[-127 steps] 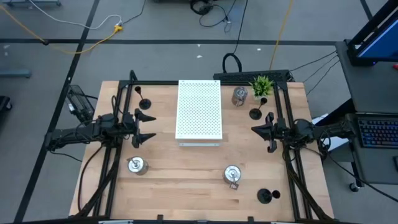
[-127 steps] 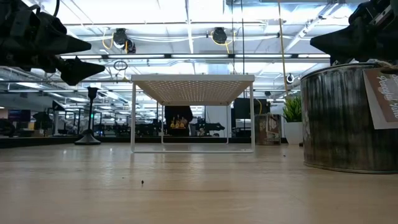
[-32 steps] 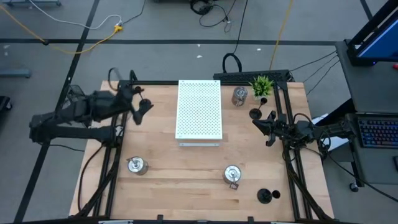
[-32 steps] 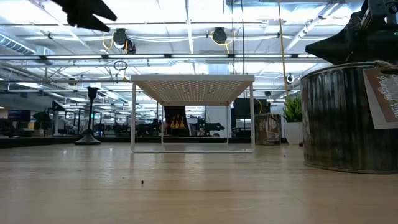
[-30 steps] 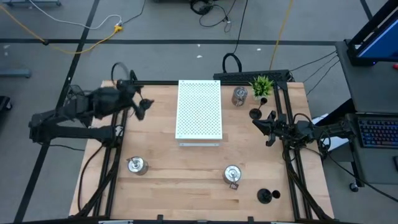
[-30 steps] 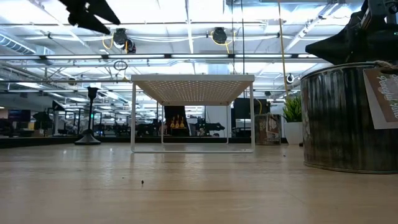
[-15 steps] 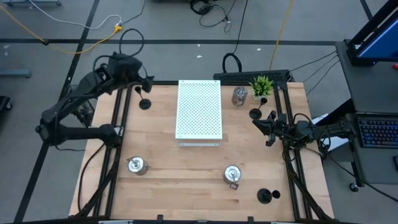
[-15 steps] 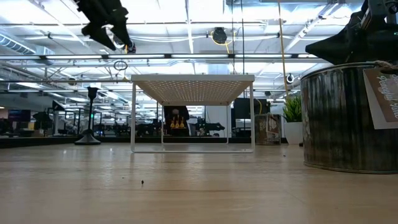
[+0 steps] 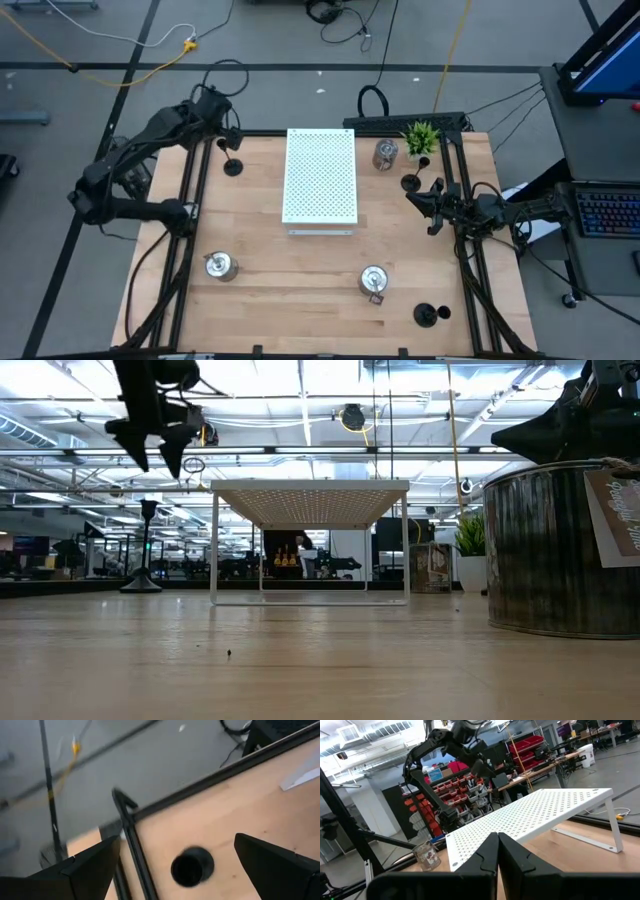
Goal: Pick & Place candle stick holders
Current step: Put the top left black candle holder on the shelf
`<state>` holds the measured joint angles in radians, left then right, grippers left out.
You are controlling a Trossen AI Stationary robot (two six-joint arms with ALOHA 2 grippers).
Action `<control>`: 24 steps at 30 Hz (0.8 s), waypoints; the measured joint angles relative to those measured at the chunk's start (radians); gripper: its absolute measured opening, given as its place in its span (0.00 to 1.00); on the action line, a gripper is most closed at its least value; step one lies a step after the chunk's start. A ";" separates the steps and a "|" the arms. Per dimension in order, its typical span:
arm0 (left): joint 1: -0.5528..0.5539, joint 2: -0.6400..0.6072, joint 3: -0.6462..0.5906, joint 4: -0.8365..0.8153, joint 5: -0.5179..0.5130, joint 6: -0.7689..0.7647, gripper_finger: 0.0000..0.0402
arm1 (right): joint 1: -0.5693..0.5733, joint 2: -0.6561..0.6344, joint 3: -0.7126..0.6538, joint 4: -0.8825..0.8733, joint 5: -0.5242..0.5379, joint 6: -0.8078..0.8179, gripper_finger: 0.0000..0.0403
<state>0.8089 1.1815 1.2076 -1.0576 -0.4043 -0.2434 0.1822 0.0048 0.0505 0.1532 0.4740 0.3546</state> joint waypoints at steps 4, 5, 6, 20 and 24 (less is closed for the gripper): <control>0.105 0.003 0.000 -0.044 0.060 -0.093 0.99 | 0.000 0.000 0.000 0.000 0.000 0.000 0.00; 0.128 0.003 0.000 -0.049 0.093 -0.093 0.99 | 0.000 0.000 0.000 0.000 0.000 0.000 0.00; 0.144 0.004 0.001 -0.048 0.140 -0.099 0.99 | 0.000 0.000 0.000 -0.001 0.000 0.000 0.00; 0.178 0.082 0.003 -0.112 0.239 -0.209 0.99 | 0.000 0.000 0.000 -0.008 0.001 0.000 0.00; 0.178 0.084 0.019 -0.123 0.261 -0.226 0.99 | 0.000 0.000 0.000 -0.008 -0.002 0.000 0.00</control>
<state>0.9866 1.2659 1.2262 -1.1803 -0.1429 -0.4691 0.1822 0.0051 0.0505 0.1455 0.4722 0.3550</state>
